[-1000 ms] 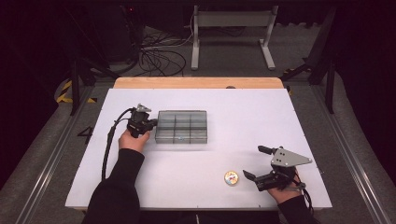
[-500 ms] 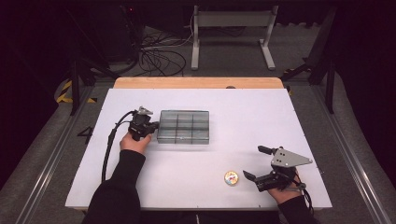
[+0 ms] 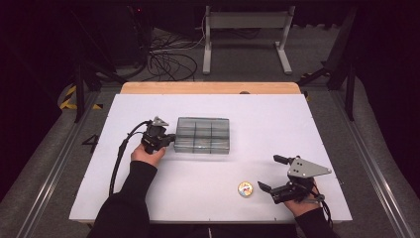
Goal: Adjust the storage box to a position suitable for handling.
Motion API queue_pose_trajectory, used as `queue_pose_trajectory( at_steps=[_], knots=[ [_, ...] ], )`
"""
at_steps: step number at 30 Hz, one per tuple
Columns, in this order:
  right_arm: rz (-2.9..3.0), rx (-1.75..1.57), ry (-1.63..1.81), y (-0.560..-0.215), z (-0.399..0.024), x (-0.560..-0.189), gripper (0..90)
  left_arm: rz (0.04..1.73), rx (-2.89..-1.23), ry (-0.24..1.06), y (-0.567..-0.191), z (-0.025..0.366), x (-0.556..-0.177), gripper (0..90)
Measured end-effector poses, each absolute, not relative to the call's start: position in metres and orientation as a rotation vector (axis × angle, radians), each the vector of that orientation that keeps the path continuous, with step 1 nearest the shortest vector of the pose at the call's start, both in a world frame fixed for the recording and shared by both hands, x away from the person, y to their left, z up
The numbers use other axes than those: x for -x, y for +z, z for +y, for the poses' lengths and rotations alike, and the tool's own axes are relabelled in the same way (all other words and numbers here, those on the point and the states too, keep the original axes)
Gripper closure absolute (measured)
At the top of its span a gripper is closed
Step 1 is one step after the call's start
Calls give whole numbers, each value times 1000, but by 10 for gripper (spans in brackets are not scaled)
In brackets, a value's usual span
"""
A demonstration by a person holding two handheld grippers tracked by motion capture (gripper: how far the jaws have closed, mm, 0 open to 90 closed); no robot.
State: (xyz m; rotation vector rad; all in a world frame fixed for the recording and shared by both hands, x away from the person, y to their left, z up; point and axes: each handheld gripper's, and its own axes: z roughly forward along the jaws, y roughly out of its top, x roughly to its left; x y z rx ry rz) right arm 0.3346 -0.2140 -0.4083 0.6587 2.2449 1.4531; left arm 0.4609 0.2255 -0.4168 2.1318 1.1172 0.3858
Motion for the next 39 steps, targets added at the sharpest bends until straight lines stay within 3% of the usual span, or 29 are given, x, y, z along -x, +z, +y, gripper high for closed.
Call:
queue_pose_trajectory(
  at_steps=[39],
  knots=[
    [2259, -656, 1461, -409, -213, -337, 0, 1081, -2153, 321, -411, 214, -447, 897]
  ],
)
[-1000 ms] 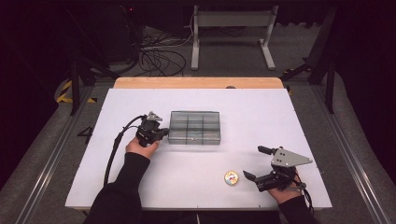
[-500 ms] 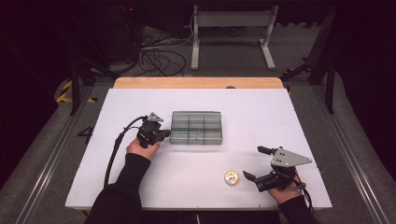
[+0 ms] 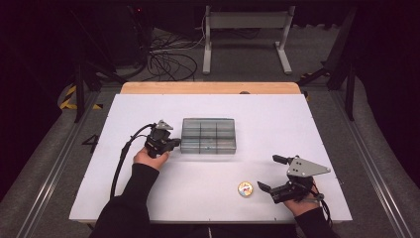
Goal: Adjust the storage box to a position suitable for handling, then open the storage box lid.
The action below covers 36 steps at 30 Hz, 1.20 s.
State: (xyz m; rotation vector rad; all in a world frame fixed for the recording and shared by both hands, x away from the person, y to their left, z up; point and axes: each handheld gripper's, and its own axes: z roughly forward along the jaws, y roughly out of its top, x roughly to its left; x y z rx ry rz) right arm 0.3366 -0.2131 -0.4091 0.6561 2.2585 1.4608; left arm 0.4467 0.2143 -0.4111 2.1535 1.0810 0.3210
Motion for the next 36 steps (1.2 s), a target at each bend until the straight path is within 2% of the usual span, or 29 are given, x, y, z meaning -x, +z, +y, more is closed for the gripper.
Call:
queue_pose_trajectory(
  at_steps=[3, 8, 14, 17, 23, 28, 36],
  knots=[
    [2257, -650, 1460, -408, -212, -336, 0, 1078, -2145, 314, -410, 216, -445, 892],
    [2254, -647, 1478, -403, -208, -339, 0, 1051, -2110, 357, -398, 223, -436, 779],
    [2277, -677, 1491, -397, -202, -347, 0, 975, -2046, 413, -382, 227, -420, 565],
    [2283, -689, 1484, -394, -200, -352, 1, 944, -2012, 449, -376, 228, -411, 428],
    [2301, -701, 1488, -389, -193, -362, 2, 903, -2005, 474, -369, 226, -396, 263],
    [2323, -705, 1479, -387, -189, -367, 2, 895, -1979, 496, -370, 225, -388, 194],
    [2336, -710, 1470, -386, -185, -371, 3, 869, -1924, 445, -371, 229, -380, 140]
  ],
)
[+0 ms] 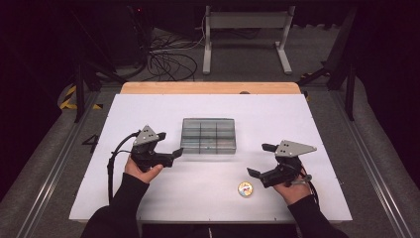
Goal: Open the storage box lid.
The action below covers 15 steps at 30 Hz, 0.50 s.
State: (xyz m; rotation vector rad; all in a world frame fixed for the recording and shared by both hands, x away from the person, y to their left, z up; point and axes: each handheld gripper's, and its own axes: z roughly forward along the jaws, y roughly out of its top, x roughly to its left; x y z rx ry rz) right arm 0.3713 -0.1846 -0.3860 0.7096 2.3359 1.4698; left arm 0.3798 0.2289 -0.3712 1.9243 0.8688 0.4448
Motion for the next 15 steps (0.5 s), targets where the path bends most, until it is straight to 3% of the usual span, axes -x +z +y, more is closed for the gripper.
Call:
queue_pose_trajectory(
  at_steps=[15],
  knots=[
    [2364, -704, 1465, -384, -174, -381, 32, 838, -1831, 520, -388, 225, -370, 159]
  ],
)
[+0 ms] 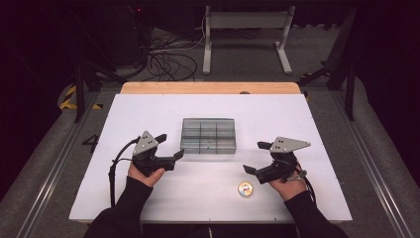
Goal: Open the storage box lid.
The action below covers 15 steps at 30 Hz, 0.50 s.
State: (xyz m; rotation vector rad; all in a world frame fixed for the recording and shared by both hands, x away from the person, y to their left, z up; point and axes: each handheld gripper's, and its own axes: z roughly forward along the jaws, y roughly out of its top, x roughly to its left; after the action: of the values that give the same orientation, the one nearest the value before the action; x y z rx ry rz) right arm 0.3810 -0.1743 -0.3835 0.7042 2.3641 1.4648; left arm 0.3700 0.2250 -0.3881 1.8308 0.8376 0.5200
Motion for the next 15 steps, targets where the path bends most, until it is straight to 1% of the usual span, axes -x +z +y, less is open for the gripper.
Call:
queue_pose_trajectory(
  at_steps=[7, 11, 15],
  knots=[
    [2389, -730, 1422, -385, -166, -388, 63, 852, -1795, 513, -402, 224, -372, 159],
    [2405, -746, 1401, -386, -161, -392, 82, 883, -1799, 444, -413, 221, -378, 160],
    [2419, -765, 1391, -387, -157, -397, 93, 896, -1837, 451, -420, 217, -382, 162]
  ],
)
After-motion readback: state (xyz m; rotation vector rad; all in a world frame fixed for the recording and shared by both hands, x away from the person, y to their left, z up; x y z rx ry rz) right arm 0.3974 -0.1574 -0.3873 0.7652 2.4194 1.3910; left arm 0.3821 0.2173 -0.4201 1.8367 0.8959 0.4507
